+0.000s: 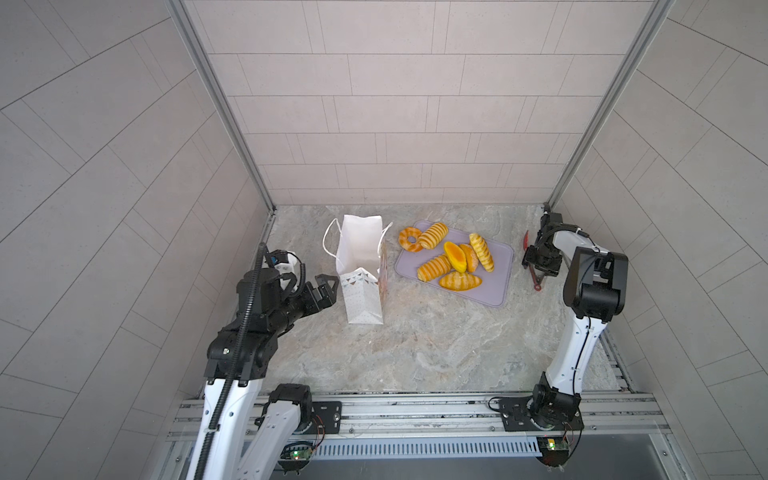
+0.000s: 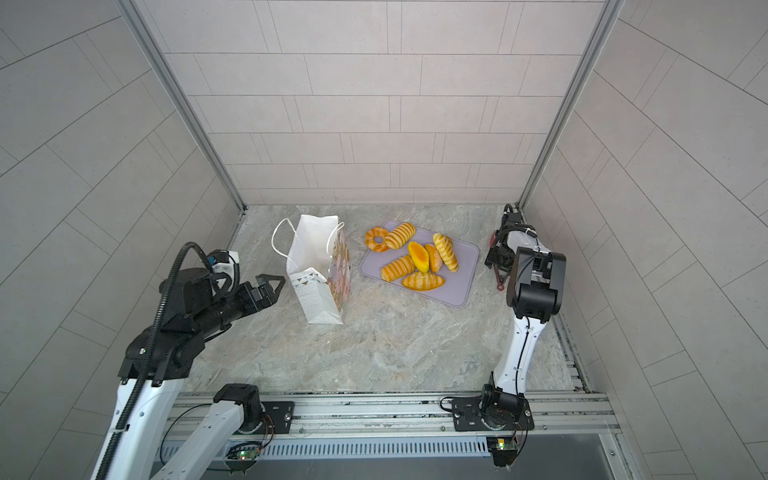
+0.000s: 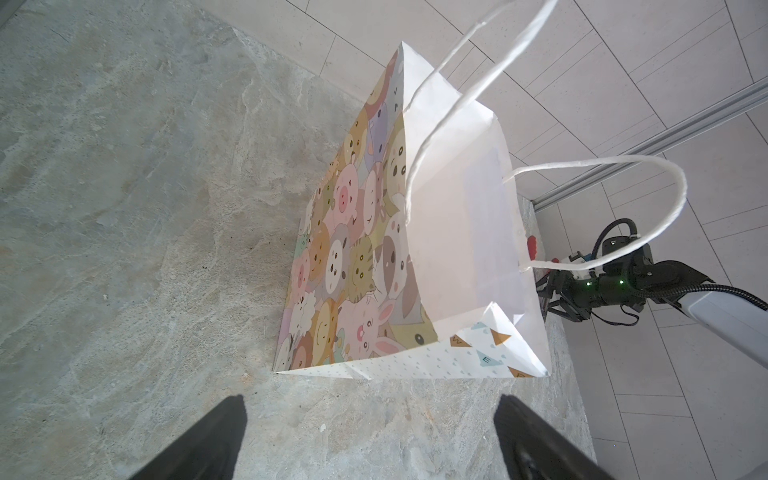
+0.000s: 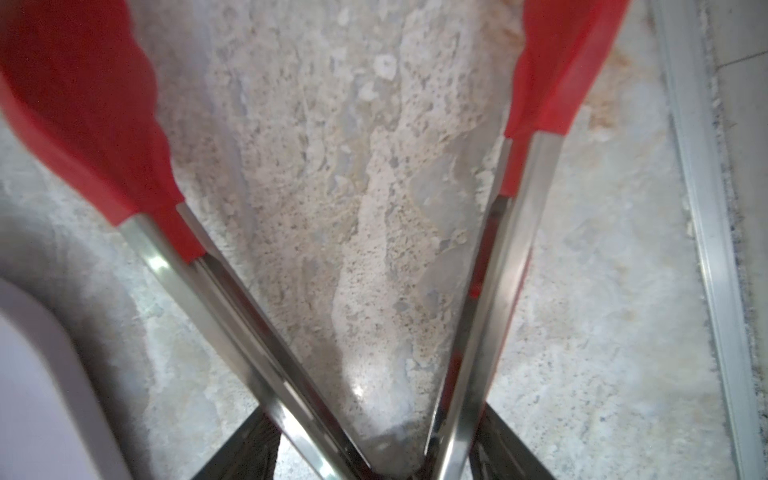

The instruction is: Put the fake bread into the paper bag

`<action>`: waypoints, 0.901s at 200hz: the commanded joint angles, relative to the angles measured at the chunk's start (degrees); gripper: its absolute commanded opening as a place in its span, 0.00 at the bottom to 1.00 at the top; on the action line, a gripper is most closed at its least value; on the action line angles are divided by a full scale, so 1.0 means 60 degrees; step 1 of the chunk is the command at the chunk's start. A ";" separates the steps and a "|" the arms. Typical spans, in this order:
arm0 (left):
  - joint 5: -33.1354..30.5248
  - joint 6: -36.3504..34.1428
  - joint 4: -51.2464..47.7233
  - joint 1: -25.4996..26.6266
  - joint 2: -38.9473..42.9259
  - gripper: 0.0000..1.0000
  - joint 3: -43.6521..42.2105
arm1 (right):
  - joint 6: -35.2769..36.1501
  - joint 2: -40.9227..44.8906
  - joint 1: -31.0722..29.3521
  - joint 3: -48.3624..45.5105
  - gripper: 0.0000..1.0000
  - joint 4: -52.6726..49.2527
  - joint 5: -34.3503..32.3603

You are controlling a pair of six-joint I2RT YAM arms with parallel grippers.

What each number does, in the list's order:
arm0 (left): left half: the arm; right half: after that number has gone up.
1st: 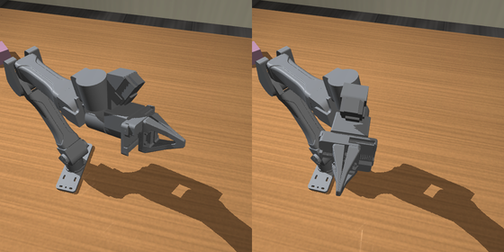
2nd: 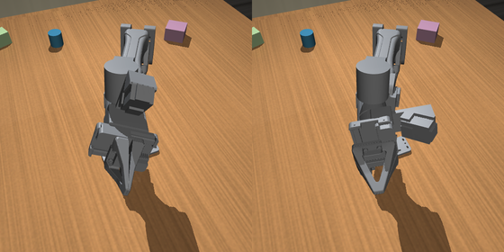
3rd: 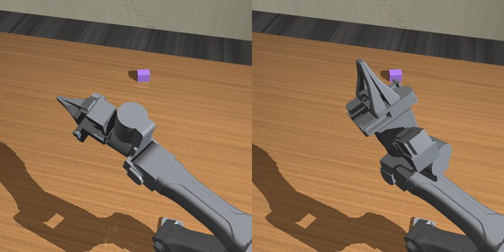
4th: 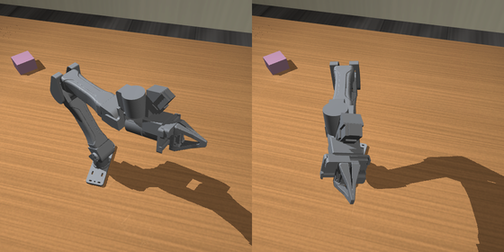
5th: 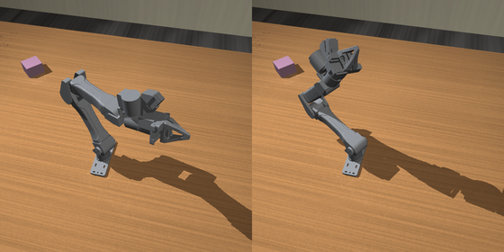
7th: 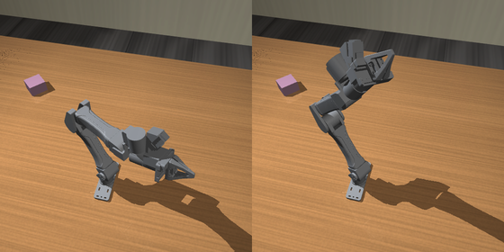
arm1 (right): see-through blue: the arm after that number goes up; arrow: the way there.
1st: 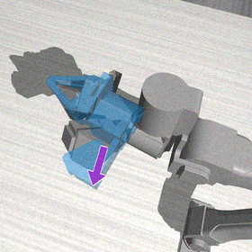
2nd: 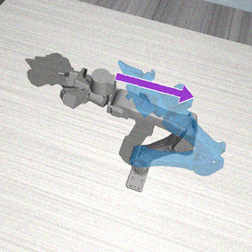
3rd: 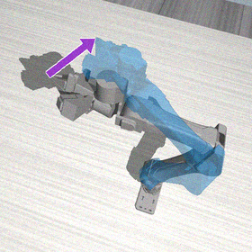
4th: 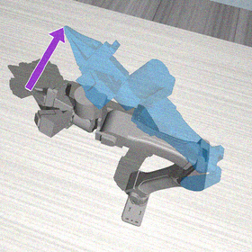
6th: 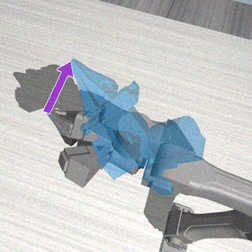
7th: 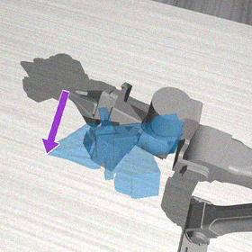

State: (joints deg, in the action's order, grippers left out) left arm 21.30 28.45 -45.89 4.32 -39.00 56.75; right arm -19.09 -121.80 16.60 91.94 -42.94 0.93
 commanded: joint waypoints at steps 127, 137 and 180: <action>-0.0223 -0.0214 -0.0131 0.0054 0.0141 1.00 0.0070 | 0.0602 -0.0805 -0.0013 0.0219 0.62 -0.0181 -0.0266; -0.0268 -0.0219 -0.0185 0.0041 0.0157 1.00 0.0078 | 0.0596 -0.0780 -0.0013 0.0183 0.57 -0.0159 -0.0201; -0.0279 -0.0271 -0.0240 0.0043 0.0173 1.00 0.0178 | 0.0407 -0.0128 -0.0020 -0.0382 0.48 0.0206 0.0141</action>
State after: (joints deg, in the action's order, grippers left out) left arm 20.25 27.99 -46.83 4.32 -38.39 56.75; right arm -16.71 -122.93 16.67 93.12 -41.06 -0.36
